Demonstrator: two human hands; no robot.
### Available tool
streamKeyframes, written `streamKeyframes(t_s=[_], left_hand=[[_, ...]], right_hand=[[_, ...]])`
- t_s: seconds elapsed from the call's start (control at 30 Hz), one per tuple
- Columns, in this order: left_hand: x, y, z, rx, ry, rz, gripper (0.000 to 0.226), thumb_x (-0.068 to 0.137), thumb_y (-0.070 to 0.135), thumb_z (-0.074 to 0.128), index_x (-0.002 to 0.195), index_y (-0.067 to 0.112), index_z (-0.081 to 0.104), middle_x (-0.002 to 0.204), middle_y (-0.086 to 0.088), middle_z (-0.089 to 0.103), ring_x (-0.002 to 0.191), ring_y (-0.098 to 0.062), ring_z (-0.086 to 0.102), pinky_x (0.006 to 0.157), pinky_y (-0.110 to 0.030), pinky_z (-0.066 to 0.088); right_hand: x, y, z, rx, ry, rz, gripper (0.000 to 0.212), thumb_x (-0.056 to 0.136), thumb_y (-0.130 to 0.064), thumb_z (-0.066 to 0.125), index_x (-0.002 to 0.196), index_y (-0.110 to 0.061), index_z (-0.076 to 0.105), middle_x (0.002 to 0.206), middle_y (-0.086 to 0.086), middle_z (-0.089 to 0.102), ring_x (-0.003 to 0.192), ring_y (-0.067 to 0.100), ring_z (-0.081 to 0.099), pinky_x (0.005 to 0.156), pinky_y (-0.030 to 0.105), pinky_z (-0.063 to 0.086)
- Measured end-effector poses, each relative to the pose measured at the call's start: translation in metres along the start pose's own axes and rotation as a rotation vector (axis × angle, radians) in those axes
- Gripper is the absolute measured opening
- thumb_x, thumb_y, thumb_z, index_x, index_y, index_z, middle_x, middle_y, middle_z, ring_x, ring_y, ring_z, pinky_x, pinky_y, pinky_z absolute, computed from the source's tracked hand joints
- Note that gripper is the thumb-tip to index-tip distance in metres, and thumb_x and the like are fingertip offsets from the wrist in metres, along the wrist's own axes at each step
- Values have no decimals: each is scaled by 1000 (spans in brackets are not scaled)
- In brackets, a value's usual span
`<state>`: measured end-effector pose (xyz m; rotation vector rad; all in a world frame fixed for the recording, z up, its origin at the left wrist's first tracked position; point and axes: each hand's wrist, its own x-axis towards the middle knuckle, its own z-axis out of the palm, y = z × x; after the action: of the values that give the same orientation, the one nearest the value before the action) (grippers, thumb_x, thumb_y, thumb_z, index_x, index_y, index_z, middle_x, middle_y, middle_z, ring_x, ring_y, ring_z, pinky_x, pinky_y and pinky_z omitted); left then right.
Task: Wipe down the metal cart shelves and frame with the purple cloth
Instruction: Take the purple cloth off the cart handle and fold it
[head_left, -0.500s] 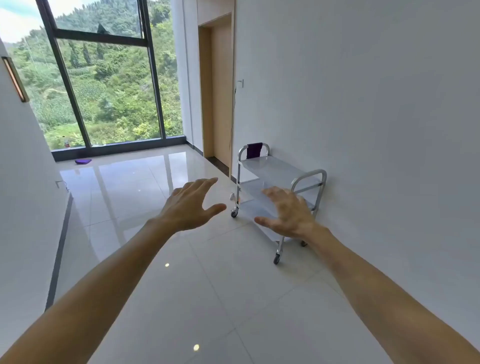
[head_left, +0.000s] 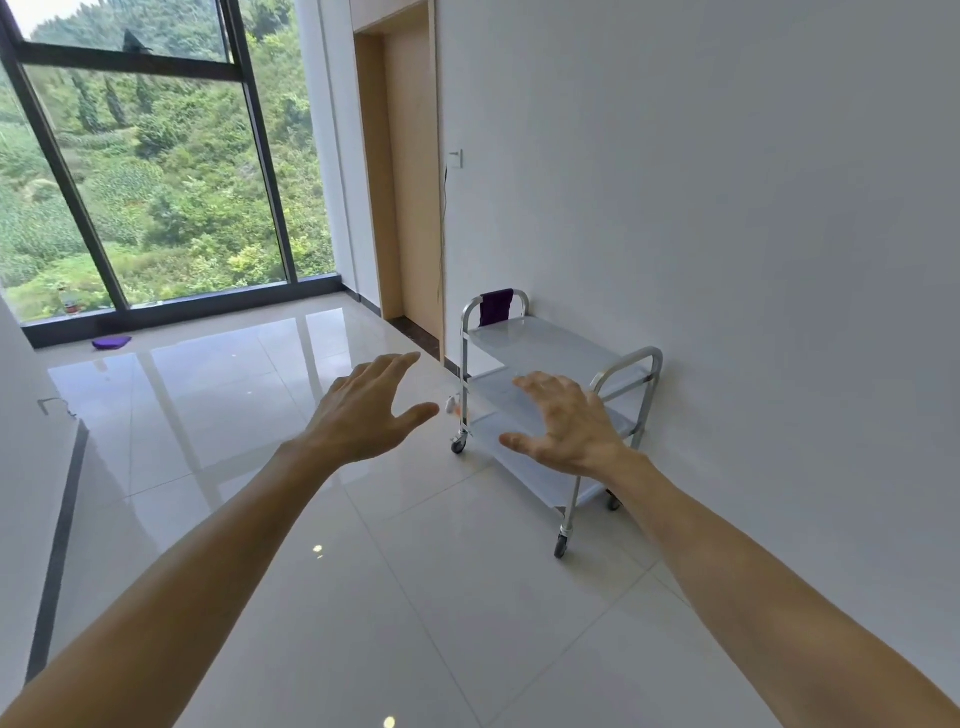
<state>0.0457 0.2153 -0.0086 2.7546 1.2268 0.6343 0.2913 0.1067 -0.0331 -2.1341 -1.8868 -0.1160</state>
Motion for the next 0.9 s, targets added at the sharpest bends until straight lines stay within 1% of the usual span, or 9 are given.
streamKeyframes(t_s=[0.1,0.3,0.53,0.73,0.9], left_hand=[[48,-14,18,11,-3,6,79,86,65,53,151,28,27,156,0,35,138,-27,40,107,-50,38],[152,-35,48,23,-28,-1,77,89,62,52,152,27,25,157,0,33,140,-24,36,110,-46,34],[252,-63,81,36,-49,-19,77,89,61,53,152,27,24,158,0,32,141,-25,35,111,-47,33],[326,-112,115,13,-59,-60,77,89,60,54,152,26,25,158,0,31,141,-25,36,111,-48,34],[402,-168,146,-11,-52,-57,78,88,62,54,152,28,26,158,0,31,141,-26,36,110,-49,34]], right_hand=[[52,21,15,8,-11,6,82,86,-67,53,153,-30,22,161,-1,22,148,25,20,116,55,23],[160,64,36,56,-26,-6,80,87,-65,53,152,-31,22,162,-2,21,148,24,19,116,54,22],[267,102,60,53,-61,-29,81,87,-64,54,153,-29,22,161,-2,21,148,24,18,116,55,23],[356,123,97,39,-87,-44,81,87,-63,54,152,-28,23,161,0,23,147,25,21,115,55,25],[444,132,132,37,-89,-29,79,87,-61,54,152,-28,23,160,-2,25,146,24,22,115,52,25]])
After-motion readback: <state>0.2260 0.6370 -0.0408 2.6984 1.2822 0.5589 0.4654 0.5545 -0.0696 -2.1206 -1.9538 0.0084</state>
